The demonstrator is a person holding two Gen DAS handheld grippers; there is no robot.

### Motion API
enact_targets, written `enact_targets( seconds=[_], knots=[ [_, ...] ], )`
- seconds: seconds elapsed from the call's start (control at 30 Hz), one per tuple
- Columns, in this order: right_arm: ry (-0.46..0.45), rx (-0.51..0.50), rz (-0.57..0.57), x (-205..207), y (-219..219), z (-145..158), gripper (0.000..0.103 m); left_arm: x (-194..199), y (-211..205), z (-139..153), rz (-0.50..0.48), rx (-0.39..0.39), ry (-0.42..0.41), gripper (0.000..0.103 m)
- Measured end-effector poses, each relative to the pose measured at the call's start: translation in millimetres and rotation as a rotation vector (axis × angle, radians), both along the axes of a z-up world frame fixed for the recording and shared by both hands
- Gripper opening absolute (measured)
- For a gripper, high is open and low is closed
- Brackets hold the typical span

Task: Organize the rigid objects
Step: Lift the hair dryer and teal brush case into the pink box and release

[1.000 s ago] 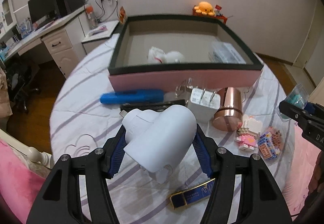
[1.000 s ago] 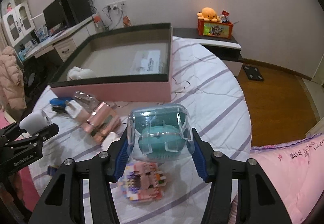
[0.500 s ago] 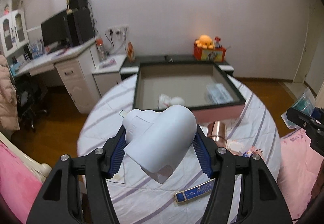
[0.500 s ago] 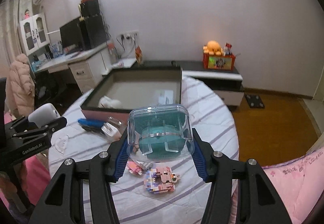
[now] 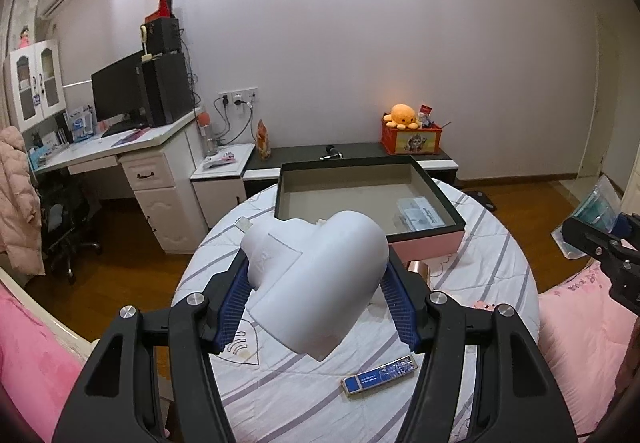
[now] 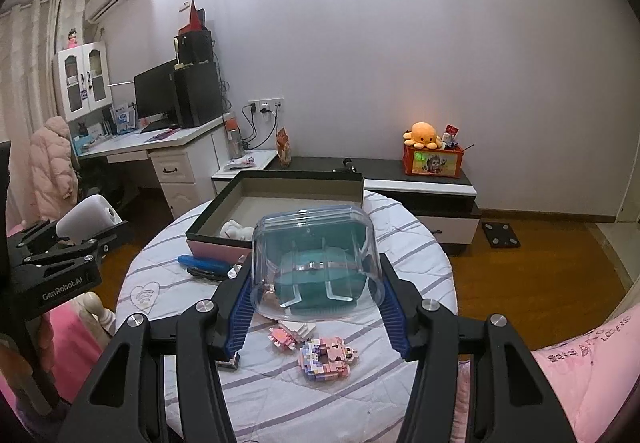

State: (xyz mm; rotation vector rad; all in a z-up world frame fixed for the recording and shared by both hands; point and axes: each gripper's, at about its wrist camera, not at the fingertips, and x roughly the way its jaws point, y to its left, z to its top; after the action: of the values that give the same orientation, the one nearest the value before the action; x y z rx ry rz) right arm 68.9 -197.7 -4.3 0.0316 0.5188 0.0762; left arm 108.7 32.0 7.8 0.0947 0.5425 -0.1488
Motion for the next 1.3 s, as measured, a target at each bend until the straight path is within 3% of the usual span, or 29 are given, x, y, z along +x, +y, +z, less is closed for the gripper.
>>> enact_targets(
  seconds=[0.4, 0.7, 0.93, 1.07, 1.3],
  knots=[
    [-0.008, 0.009, 0.005, -4, -3, 1, 0.057, 3, -5, 1, 0.003, 0.010, -0.010, 0.062],
    [0.003, -0.007, 0.024, 26, 1, 5, 0.056, 46, -5, 1, -0.016, 0.001, 0.008, 0.062],
    [0.026, -0.024, 0.055, 79, 8, 3, 0.056, 108, -16, 5, -0.028, 0.031, 0.026, 0.062],
    [0.067, -0.034, 0.089, 129, 12, -4, 0.056, 155, -30, 2, -0.049, 0.077, 0.062, 0.062],
    [0.139, -0.043, 0.126, 212, 18, -24, 0.056, 231, -49, -25, -0.078, 0.145, 0.161, 0.062]
  ],
)
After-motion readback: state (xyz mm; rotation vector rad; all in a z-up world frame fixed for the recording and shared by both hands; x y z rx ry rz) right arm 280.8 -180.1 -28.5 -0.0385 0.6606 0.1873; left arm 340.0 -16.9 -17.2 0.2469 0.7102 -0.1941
